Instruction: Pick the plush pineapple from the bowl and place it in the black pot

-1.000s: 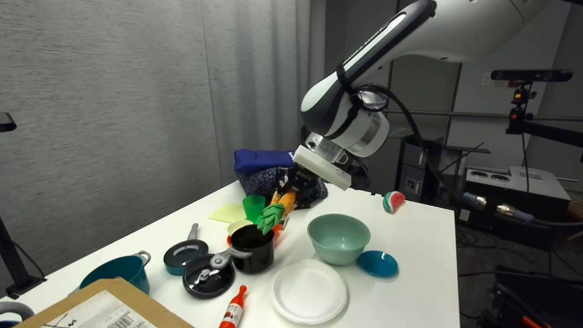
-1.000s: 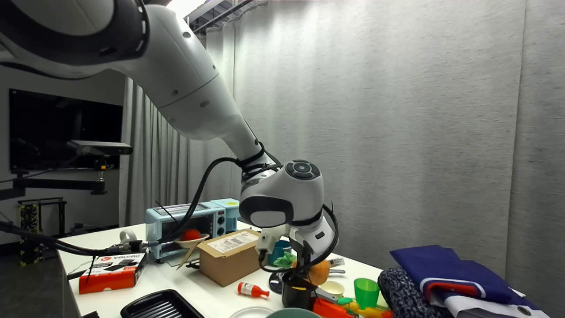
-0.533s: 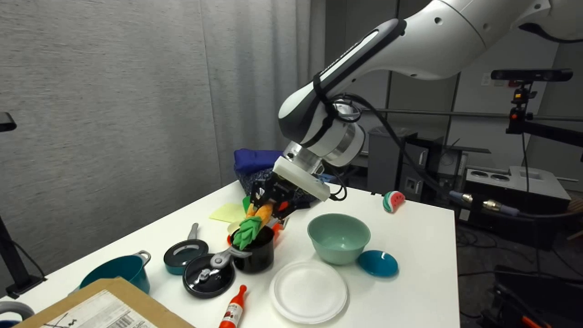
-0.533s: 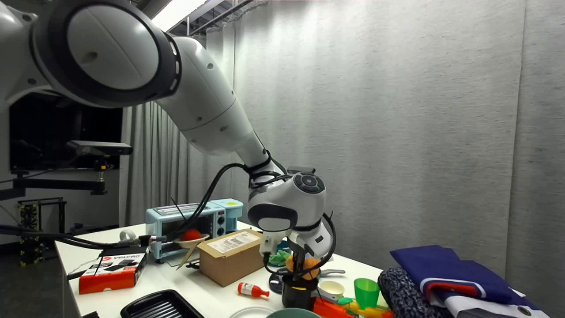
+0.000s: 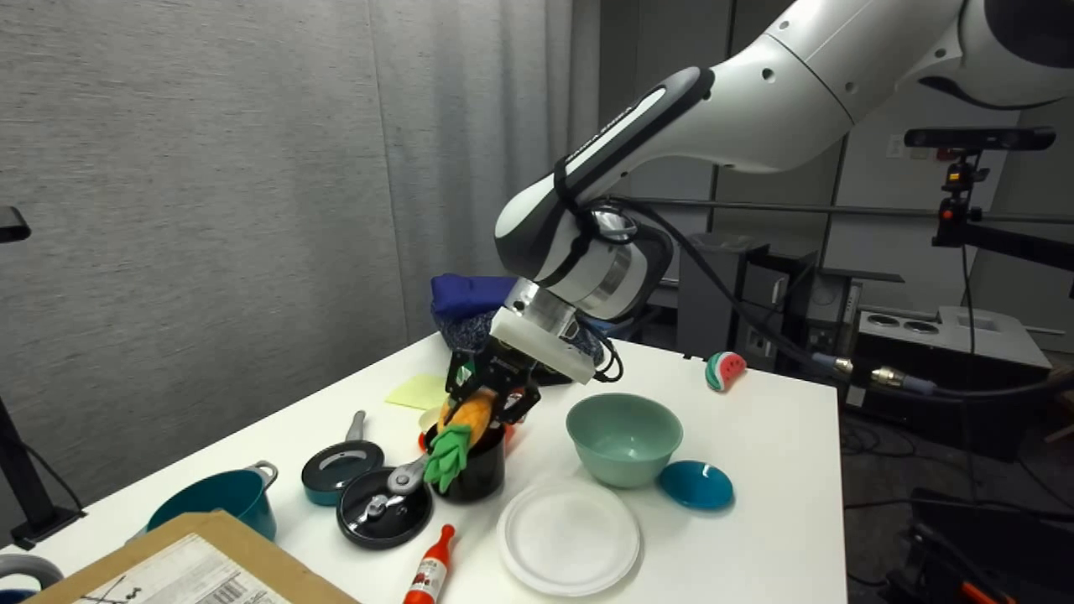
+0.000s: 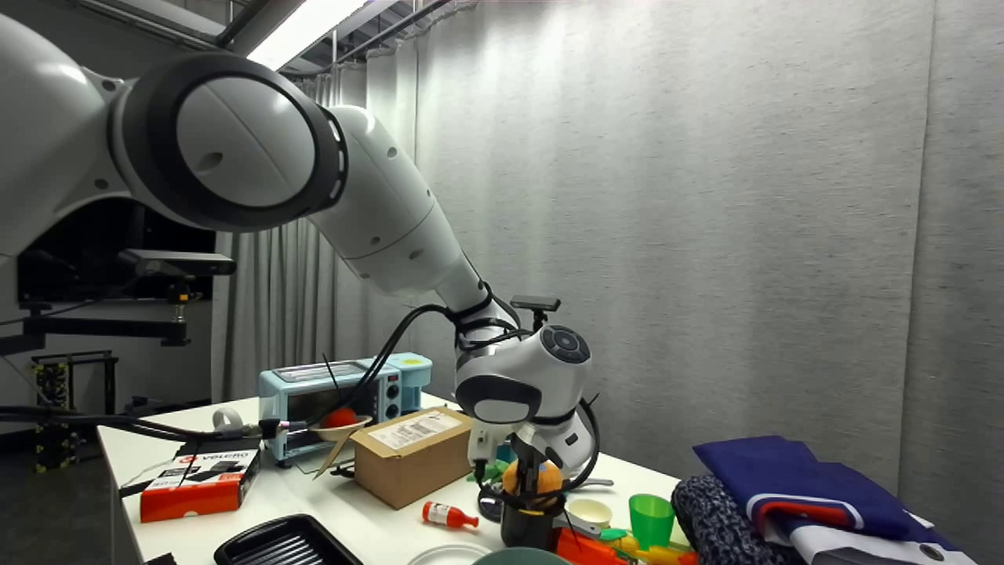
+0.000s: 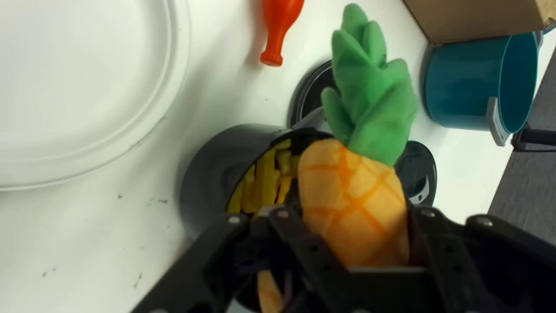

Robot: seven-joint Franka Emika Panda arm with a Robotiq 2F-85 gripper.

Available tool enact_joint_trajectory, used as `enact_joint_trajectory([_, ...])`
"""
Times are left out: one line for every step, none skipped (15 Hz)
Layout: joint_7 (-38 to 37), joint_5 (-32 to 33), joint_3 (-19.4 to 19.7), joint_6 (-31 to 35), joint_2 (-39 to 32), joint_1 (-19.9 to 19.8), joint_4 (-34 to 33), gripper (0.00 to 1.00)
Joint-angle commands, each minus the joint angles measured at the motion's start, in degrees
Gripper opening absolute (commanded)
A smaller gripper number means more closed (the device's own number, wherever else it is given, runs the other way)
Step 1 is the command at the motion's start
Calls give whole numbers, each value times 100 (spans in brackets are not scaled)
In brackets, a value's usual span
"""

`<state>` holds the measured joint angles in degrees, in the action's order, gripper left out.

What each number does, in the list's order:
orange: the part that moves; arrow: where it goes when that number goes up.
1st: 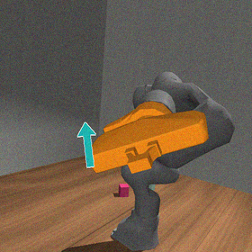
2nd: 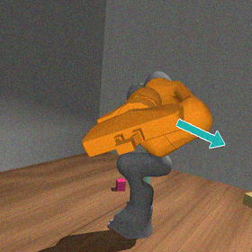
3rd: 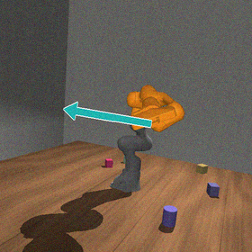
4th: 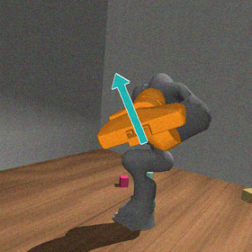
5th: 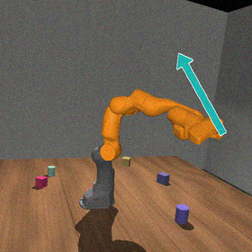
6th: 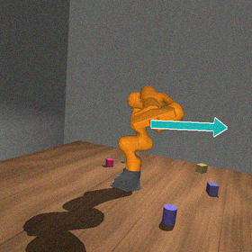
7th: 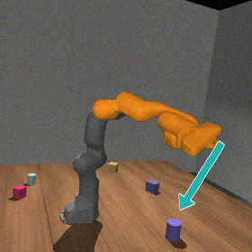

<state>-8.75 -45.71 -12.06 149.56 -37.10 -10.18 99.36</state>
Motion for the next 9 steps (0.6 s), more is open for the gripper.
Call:
enact_joint_trajectory([200,-19,223,-181,-62,203,-398,77])
enact_joint_trajectory([270,-24,225,-226,-15,196,-459,84])
enact_joint_trajectory([285,12,252,-308,53,198,-527,91])
enact_joint_trajectory([319,2,250,-379,91,178,-627,99])
enact_joint_trajectory([350,-63,228,-498,142,128,-720,100])
enact_joint_trajectory([358,-104,220,-636,182,96,-829,100])
enact_joint_trajectory([380,-127,228,-737,215,85,-919,100])
enact_joint_trajectory([444,-154,247,-904,322,20,-943,100])
enact_joint_trajectory([471,-160,280,-1022,381,4,-991,100])
